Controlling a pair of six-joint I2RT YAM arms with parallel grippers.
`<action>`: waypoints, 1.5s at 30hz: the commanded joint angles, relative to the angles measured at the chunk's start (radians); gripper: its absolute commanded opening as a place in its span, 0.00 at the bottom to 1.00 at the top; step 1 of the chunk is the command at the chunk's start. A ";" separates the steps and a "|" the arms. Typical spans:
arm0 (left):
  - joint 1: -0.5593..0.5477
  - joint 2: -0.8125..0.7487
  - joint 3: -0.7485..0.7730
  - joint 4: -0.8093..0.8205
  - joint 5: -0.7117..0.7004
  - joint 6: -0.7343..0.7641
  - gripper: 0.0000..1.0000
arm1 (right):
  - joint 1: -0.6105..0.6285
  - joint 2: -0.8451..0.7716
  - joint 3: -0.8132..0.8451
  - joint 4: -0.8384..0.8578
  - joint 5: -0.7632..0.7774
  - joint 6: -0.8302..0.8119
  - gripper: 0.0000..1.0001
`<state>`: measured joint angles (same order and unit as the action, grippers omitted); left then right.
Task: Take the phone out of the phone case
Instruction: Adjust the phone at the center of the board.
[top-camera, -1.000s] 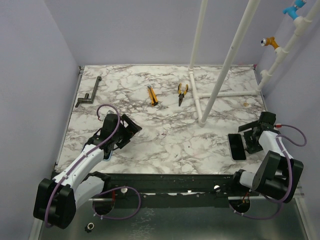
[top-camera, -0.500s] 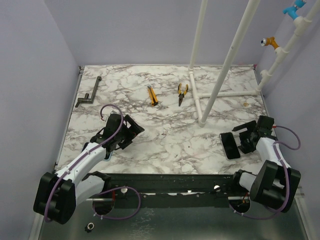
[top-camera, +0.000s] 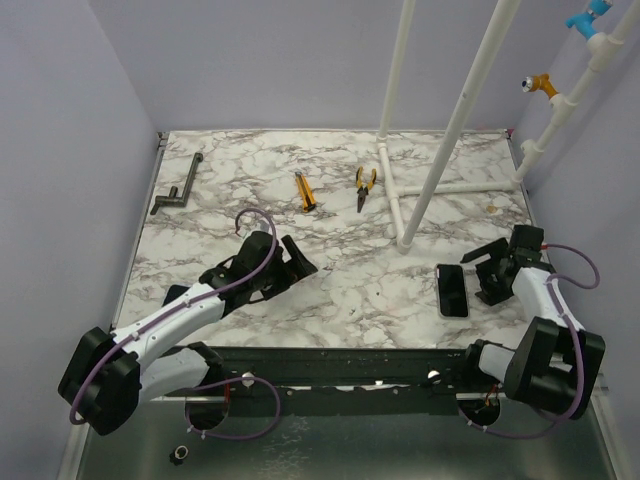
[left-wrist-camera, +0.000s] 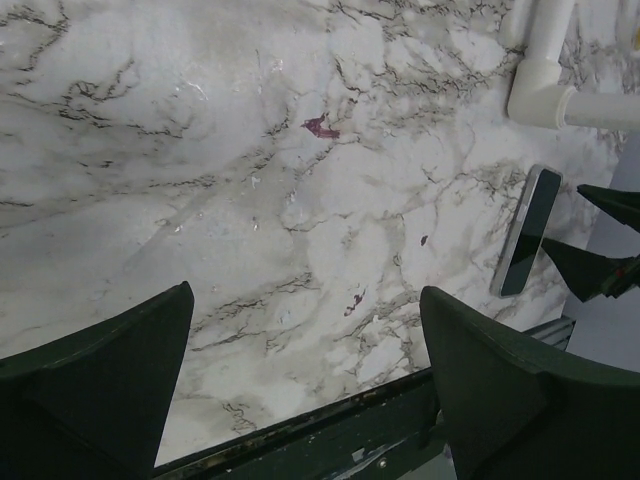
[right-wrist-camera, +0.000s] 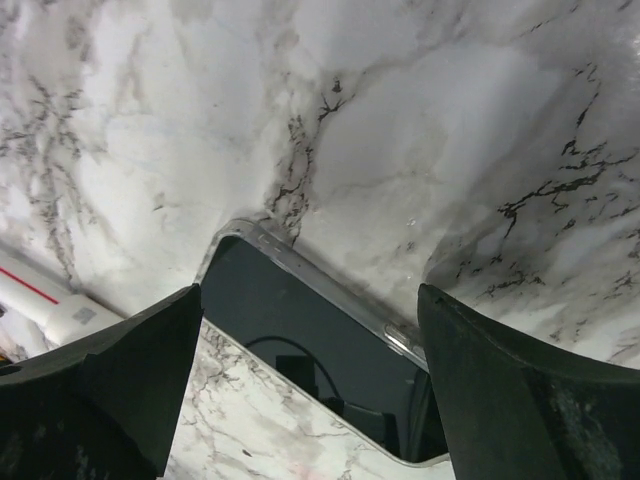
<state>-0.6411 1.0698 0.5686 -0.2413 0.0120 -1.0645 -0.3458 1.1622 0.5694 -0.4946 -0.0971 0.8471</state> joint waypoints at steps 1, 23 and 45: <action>-0.053 0.041 0.029 0.011 -0.047 0.006 0.96 | 0.003 0.070 0.021 0.048 -0.075 -0.061 0.89; -0.323 0.478 0.330 0.119 -0.062 0.149 0.94 | 0.173 -0.191 -0.169 -0.004 -0.126 0.031 0.70; -0.328 0.663 0.376 0.430 0.097 0.218 0.86 | 0.197 -0.166 -0.221 0.070 -0.156 0.046 0.65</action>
<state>-0.9661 1.6932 0.9009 0.1516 0.0731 -0.8627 -0.1673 0.9920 0.3702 -0.3786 -0.2680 0.8932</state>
